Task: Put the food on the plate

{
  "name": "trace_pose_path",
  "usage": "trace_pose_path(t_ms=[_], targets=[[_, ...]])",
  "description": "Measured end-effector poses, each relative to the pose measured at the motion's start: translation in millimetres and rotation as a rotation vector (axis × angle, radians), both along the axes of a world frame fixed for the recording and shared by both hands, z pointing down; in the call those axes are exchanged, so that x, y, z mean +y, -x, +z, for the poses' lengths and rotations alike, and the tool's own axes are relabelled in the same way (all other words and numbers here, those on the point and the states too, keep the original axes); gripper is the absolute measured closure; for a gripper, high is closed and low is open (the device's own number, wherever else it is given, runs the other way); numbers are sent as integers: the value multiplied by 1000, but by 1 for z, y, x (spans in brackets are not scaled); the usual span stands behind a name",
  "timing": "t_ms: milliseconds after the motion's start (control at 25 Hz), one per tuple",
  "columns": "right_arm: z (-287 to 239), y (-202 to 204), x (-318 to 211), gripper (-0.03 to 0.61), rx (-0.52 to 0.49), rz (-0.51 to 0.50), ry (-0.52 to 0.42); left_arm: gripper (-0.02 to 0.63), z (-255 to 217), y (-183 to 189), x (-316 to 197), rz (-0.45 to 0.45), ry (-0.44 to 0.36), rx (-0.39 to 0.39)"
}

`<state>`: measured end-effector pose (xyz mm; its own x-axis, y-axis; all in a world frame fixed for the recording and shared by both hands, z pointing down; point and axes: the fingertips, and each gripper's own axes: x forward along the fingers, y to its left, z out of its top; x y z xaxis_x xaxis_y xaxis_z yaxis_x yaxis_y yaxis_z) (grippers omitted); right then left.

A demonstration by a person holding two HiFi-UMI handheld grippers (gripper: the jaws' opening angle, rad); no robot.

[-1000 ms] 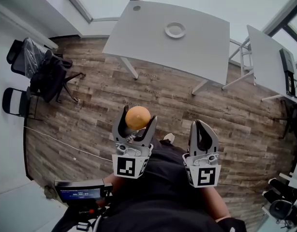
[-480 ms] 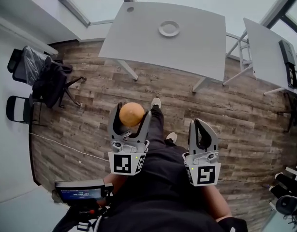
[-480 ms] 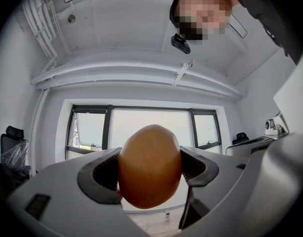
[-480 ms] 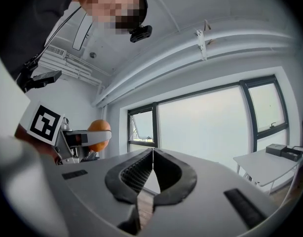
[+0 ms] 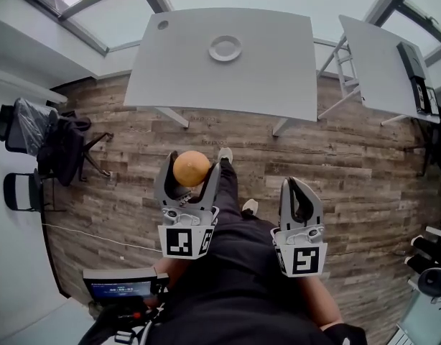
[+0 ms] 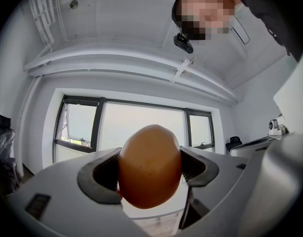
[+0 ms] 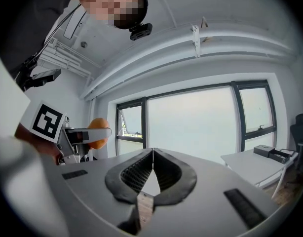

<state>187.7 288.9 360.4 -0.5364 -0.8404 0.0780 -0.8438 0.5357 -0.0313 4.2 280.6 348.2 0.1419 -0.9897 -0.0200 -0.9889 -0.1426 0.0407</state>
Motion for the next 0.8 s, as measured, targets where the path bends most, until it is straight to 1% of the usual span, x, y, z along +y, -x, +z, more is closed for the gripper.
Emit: trace_pose_path(t_ms=[160,240,480,680,800], targets=[[-3,3,-8,571,-17,-7,-13,279,-4,-1,-6,1,-12,-13],[-1,11,-17,571,-17,-25,-13,278,-4,2,-11,2,-13,-12],[6,81,-89,571,17,-83,17,279,5,57,-73,-2,16,19],[-4,114,-134,571,48,-108,-1,279,2,86,-118,-14,-13,40],[-10,132,-160,571,64,-101,-10,279,-10,108,-145,-31,-45,28]])
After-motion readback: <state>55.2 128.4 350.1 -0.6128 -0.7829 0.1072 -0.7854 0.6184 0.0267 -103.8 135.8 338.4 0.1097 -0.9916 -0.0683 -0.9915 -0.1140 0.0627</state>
